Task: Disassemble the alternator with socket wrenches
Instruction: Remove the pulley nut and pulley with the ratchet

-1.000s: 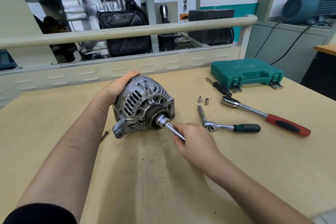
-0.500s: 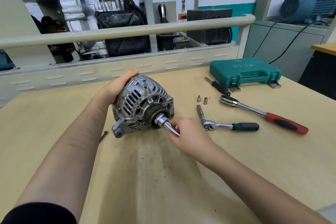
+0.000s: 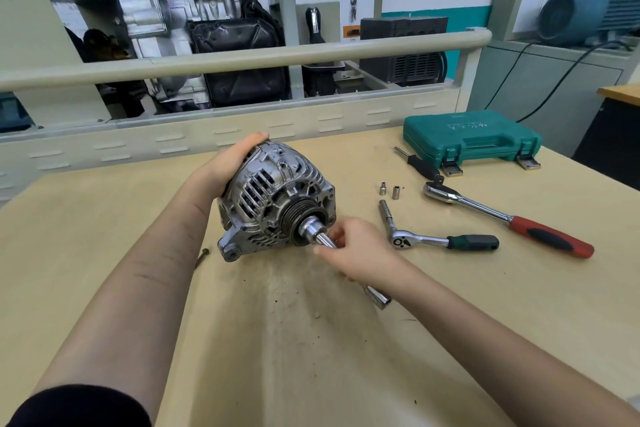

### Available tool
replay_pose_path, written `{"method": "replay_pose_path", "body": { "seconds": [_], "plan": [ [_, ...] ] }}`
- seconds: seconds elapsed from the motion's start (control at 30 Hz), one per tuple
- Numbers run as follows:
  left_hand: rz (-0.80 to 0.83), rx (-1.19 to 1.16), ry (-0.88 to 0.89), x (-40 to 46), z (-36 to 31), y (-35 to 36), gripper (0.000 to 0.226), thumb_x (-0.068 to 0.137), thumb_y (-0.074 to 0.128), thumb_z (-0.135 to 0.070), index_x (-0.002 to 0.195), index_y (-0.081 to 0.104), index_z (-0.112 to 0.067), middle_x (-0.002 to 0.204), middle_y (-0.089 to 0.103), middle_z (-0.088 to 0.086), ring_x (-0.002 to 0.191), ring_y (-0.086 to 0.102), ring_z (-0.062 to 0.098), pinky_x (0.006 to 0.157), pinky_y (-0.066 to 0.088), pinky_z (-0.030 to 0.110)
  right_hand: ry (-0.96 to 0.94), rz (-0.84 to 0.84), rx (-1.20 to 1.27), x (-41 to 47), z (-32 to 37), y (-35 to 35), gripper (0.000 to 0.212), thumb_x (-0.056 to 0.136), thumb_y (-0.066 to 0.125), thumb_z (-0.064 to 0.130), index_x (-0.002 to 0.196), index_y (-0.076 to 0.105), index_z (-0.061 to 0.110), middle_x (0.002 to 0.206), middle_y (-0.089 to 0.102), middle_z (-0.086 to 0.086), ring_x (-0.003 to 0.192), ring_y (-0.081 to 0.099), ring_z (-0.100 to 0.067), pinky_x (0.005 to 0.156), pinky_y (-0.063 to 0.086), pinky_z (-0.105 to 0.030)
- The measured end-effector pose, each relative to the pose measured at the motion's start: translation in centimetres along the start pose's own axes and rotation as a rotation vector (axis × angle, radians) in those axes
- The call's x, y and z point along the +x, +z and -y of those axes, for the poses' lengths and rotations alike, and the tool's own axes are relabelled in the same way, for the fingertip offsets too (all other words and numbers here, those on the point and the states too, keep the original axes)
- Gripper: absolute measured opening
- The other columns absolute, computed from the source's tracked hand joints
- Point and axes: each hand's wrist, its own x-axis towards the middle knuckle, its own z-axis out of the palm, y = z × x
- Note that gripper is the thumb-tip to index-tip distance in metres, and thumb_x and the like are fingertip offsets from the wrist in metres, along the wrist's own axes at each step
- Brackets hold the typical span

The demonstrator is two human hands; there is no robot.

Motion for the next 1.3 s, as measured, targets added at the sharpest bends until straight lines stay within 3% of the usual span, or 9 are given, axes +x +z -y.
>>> {"method": "replay_pose_path", "body": {
  "seconds": [0.17, 0.3, 0.37, 0.53, 0.6, 0.77, 1.03, 1.2, 1.3],
  "plan": [
    [0.014, -0.021, 0.012, 0.0, 0.1, -0.1, 0.056, 0.085, 0.048, -0.057, 0.103, 0.067, -0.008, 0.101, 0.07, 0.016, 0.09, 0.066, 0.032, 0.084, 0.05, 0.037, 0.353, 0.318, 0.95, 0.2, 0.9, -0.6, 0.028, 0.099, 0.039, 0.019, 0.081, 0.052, 0.003, 0.065, 0.056, -0.007, 0.04, 0.05, -0.007, 0.04, 0.042, -0.018],
    [-0.003, -0.028, 0.003, 0.1, 0.0, -0.1, 0.062, 0.084, 0.049, -0.057, 0.113, 0.063, -0.004, 0.108, 0.066, 0.019, 0.1, 0.062, 0.037, 0.094, 0.047, 0.043, -0.063, -0.091, -0.291, -0.2, 0.8, -0.1, 0.016, 0.092, 0.05, 0.025, 0.089, 0.052, 0.01, 0.081, 0.059, -0.008, 0.068, 0.056, -0.023, 0.057, 0.04, -0.031],
    [-0.01, -0.037, 0.004, 0.1, 0.1, -0.1, 0.062, 0.083, 0.05, -0.056, 0.113, 0.063, -0.003, 0.11, 0.066, 0.02, 0.1, 0.062, 0.037, 0.093, 0.047, 0.043, -0.123, -0.18, -0.508, 0.0, 0.9, 0.4, 0.018, 0.091, 0.05, 0.028, 0.097, 0.048, 0.011, 0.089, 0.06, -0.009, 0.081, 0.055, -0.028, 0.06, 0.032, -0.03],
    [-0.019, -0.031, -0.001, 0.1, 0.1, -0.1, 0.062, 0.082, 0.051, -0.057, 0.112, 0.063, -0.004, 0.108, 0.067, 0.019, 0.098, 0.063, 0.035, 0.091, 0.048, 0.041, 0.284, 0.291, 0.777, 0.2, 1.3, -0.3, 0.022, 0.096, 0.048, 0.023, 0.081, 0.048, 0.007, 0.066, 0.05, -0.005, 0.047, 0.049, -0.01, 0.04, 0.04, -0.018],
    [-0.026, -0.03, -0.005, 0.2, 0.1, -0.1, 0.063, 0.082, 0.052, -0.058, 0.112, 0.063, -0.004, 0.108, 0.067, 0.019, 0.098, 0.063, 0.036, 0.091, 0.048, 0.041, 0.323, 0.323, 0.974, 0.2, 1.2, -0.7, 0.023, 0.098, 0.044, 0.02, 0.081, 0.049, 0.005, 0.071, 0.053, -0.007, 0.048, 0.047, -0.009, 0.039, 0.039, -0.016],
    [-0.016, -0.038, -0.006, 0.2, 0.1, -0.2, 0.065, 0.081, 0.052, -0.058, 0.114, 0.062, -0.004, 0.108, 0.066, 0.019, 0.1, 0.062, 0.037, 0.095, 0.046, 0.045, -0.115, -0.116, -0.214, 0.2, 1.2, 0.3, 0.021, 0.086, 0.06, 0.019, 0.088, 0.04, 0.015, 0.079, 0.053, -0.002, 0.068, 0.049, -0.019, 0.052, 0.034, -0.027],
    [-0.036, -0.022, 0.0, 0.1, 0.1, -0.2, 0.062, 0.081, 0.052, -0.058, 0.11, 0.065, -0.006, 0.105, 0.068, 0.018, 0.096, 0.064, 0.035, 0.092, 0.048, 0.043, 0.257, 0.157, 0.713, 0.5, 1.0, 0.0, 0.029, 0.096, 0.047, 0.027, 0.078, 0.057, 0.007, 0.066, 0.057, -0.003, 0.049, 0.05, -0.009, 0.045, 0.04, -0.019],
    [-0.005, -0.034, -0.002, 0.0, 0.0, -0.1, 0.064, 0.082, 0.051, -0.058, 0.113, 0.063, -0.003, 0.107, 0.067, 0.02, 0.099, 0.063, 0.037, 0.092, 0.048, 0.043, -0.055, -0.175, -0.299, -0.1, 1.8, 0.7, 0.027, 0.093, 0.05, 0.032, 0.103, 0.054, 0.007, 0.094, 0.058, -0.008, 0.085, 0.054, -0.025, 0.062, 0.032, -0.027],
    [-0.014, -0.038, 0.002, 0.0, 0.0, -0.1, 0.064, 0.082, 0.051, -0.058, 0.113, 0.063, -0.003, 0.108, 0.066, 0.02, 0.099, 0.062, 0.038, 0.093, 0.048, 0.044, -0.088, -0.195, -0.411, -0.4, 2.1, 1.1, 0.031, 0.096, 0.045, 0.031, 0.116, 0.045, 0.007, 0.115, 0.053, -0.011, 0.104, 0.052, -0.03, 0.07, 0.032, -0.03]
  ]
}}
